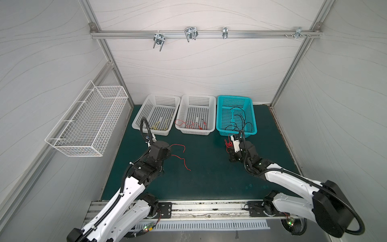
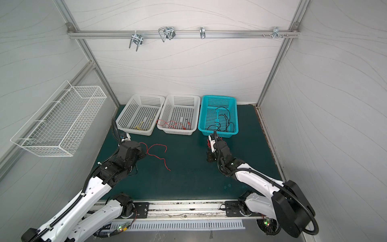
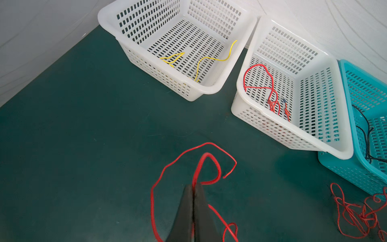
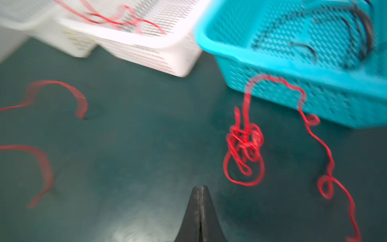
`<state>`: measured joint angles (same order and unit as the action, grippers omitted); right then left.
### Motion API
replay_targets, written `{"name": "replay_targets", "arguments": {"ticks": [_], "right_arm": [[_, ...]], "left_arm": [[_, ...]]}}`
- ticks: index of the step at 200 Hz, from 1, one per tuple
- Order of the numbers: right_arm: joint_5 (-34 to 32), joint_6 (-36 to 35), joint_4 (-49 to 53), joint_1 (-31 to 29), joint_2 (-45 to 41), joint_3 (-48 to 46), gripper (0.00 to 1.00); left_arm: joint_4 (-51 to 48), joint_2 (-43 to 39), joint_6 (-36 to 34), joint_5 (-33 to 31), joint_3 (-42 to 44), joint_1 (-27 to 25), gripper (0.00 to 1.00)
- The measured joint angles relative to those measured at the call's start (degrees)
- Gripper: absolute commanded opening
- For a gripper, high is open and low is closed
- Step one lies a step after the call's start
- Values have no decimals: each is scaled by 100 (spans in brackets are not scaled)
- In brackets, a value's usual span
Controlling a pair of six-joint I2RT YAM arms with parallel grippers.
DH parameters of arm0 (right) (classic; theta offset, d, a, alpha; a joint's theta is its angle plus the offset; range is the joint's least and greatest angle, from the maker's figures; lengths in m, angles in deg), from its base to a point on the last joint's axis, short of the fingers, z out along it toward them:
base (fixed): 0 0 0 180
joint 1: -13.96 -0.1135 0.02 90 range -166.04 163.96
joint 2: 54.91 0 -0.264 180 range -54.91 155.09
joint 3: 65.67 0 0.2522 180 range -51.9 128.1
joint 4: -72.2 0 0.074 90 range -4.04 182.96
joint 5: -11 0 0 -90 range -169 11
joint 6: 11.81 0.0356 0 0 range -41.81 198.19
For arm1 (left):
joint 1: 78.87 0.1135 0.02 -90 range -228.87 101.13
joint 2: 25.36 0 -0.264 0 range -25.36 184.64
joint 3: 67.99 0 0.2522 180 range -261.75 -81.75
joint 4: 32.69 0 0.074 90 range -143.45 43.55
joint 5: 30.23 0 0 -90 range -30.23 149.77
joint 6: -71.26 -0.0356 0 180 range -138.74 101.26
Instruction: Untangle the cables
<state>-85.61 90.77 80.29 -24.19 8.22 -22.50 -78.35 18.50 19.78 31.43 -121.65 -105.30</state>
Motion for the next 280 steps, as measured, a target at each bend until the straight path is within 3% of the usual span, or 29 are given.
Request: {"name": "replay_targets", "arguments": {"ticks": [20,43,65,127,191,236,280], "right_arm": [[437,-186,168,0,-225,352,0],[472,-212,306,0,-409,680,0],[518,-186,411,0,-404,890,13],[706,-37,361,0,101,964,18],[-168,160,260,83,249,529,17],[-584,374,223,315,249,81,17],[-798,461,229,385,144,-166,23]], "left_arm": [[66,2,-9,72,24,9,0],[243,-9,-76,243,109,13,0],[507,-98,-223,605,240,15,0],[1165,-127,-634,1764,13,15,0],[1294,1016,-903,2380,-1834,15,0],[1296,2304,-1266,2551,-3504,24,0],[1377,3613,-1405,2583,-4492,358,0]]}}
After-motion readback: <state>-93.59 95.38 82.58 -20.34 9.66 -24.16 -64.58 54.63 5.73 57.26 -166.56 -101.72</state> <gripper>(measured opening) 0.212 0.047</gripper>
